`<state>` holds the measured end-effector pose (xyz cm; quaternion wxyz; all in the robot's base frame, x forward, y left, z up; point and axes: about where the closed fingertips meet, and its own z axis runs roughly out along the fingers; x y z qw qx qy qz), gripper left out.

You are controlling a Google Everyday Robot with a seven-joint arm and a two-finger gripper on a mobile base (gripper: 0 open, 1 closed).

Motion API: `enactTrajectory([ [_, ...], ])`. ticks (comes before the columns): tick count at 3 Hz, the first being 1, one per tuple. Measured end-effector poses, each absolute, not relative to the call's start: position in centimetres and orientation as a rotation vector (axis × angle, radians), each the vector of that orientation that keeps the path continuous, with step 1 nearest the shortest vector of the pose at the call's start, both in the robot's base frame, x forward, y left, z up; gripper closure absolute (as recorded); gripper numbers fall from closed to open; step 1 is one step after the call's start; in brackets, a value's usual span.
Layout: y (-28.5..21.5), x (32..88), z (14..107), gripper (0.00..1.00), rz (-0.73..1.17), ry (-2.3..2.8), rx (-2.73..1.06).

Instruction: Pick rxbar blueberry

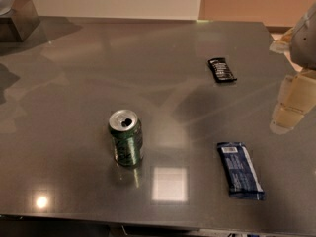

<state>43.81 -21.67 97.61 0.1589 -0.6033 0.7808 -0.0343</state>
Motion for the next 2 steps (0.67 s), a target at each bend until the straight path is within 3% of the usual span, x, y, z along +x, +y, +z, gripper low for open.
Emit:
enactTrajectory([
  [2, -21.55, 43.8, 97.79, 0.0, -0.098, 2.223, -1.733],
])
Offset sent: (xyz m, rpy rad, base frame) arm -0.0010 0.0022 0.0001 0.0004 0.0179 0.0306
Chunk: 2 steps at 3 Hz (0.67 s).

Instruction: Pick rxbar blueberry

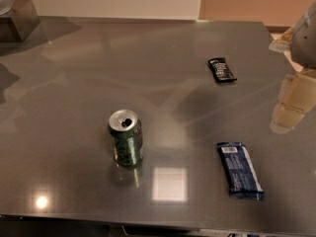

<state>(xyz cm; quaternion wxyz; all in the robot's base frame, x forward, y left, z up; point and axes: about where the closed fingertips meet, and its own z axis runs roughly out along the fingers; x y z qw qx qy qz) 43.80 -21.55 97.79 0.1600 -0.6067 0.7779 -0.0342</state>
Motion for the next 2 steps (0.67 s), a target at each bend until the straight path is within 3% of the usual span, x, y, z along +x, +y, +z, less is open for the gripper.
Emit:
enactTrajectory([
  [2, -20.1, 41.6, 95.5, 0.0, 0.015, 1.997, -2.059],
])
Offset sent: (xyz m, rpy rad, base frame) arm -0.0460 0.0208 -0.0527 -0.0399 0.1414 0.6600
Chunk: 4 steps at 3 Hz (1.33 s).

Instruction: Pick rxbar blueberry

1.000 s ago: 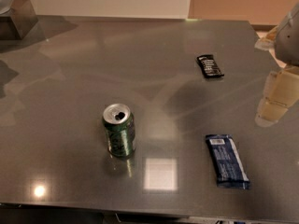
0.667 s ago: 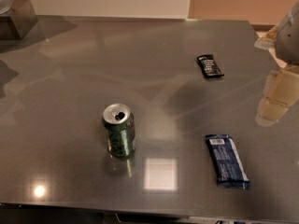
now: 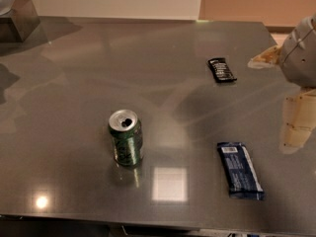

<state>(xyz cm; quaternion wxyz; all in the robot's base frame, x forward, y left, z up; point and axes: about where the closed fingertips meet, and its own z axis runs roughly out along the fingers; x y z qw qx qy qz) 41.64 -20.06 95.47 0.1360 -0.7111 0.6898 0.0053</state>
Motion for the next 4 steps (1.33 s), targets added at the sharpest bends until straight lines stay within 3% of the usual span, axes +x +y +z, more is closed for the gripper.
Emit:
enactTrajectory([
  [4, -17.1, 37.9, 87.0, 0.0, 0.137, 1.132, -2.775],
])
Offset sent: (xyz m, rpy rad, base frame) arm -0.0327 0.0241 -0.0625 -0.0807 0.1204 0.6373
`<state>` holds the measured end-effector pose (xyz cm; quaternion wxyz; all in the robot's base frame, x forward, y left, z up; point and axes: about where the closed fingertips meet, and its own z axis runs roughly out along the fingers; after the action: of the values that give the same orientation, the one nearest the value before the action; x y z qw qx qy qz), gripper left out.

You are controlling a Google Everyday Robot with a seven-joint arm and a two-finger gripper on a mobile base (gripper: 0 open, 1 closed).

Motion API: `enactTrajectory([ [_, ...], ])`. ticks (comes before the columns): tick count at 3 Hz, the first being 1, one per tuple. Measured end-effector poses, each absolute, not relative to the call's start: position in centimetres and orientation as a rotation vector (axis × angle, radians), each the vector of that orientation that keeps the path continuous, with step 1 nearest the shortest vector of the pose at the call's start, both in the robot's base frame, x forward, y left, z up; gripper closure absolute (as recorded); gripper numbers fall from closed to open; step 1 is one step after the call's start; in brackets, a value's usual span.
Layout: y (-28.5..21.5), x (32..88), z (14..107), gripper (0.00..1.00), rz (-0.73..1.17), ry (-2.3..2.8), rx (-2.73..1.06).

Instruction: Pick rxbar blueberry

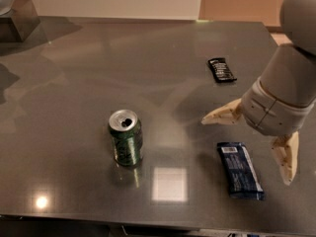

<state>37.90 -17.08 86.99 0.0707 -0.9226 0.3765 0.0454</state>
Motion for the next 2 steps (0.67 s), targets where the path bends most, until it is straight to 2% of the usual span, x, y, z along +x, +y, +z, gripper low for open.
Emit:
enactTrajectory([
  [2, -17.6, 36.4, 83.3, 0.0, 0.14, 0.739, -2.952],
])
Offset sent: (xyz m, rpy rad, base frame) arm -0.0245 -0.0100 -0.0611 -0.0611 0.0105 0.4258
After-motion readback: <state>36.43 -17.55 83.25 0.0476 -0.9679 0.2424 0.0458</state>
